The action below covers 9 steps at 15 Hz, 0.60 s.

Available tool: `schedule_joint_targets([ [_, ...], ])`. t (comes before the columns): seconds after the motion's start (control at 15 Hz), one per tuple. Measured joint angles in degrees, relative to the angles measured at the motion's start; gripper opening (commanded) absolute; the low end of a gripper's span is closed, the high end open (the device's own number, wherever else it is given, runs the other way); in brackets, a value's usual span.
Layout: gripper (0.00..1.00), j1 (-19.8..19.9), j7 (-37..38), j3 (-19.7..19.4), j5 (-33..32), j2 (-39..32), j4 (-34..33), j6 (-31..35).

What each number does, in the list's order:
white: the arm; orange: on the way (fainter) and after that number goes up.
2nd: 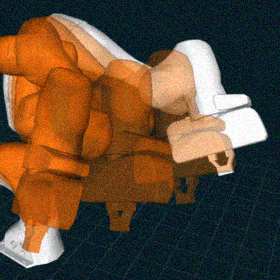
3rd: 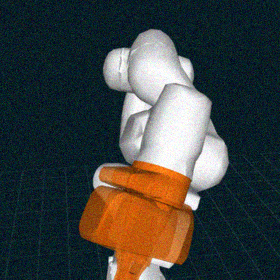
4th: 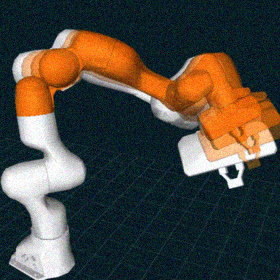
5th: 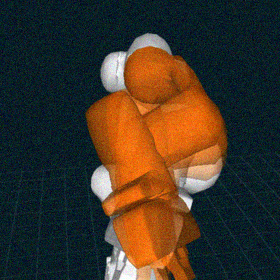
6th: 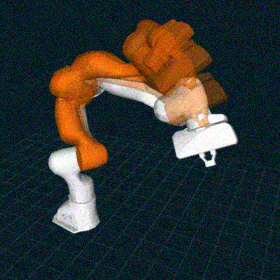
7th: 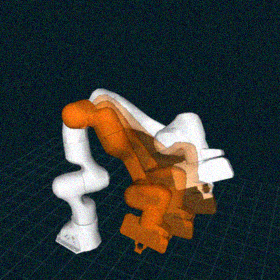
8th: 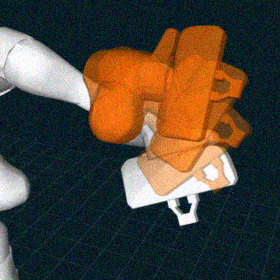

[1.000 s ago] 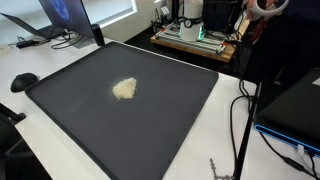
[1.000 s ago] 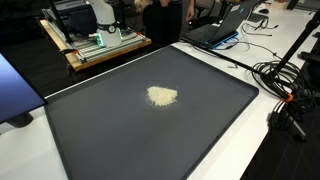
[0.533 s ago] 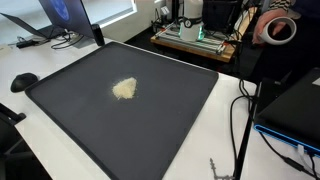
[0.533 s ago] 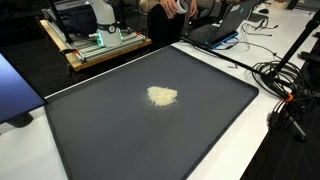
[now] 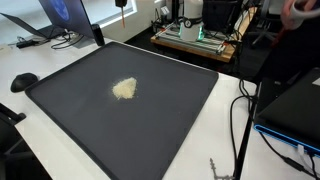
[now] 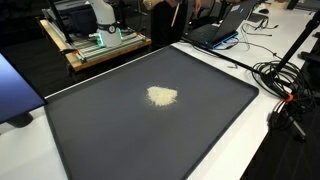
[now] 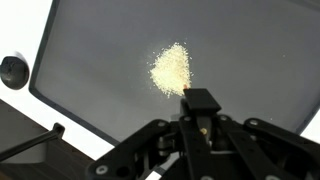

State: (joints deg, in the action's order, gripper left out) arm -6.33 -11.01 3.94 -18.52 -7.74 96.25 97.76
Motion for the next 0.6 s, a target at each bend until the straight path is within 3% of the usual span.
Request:
schedule_joint_targets([
  [0.33,0.12,0.2,0.0,0.0,0.0,0.8,0.0,0.0],
  [0.4,0.03,0.2,0.0,0.0,0.0,0.8,0.0,0.0],
  [0.6,0.03,0.2,0.0,0.0,0.0,0.6,0.0,0.0],
])
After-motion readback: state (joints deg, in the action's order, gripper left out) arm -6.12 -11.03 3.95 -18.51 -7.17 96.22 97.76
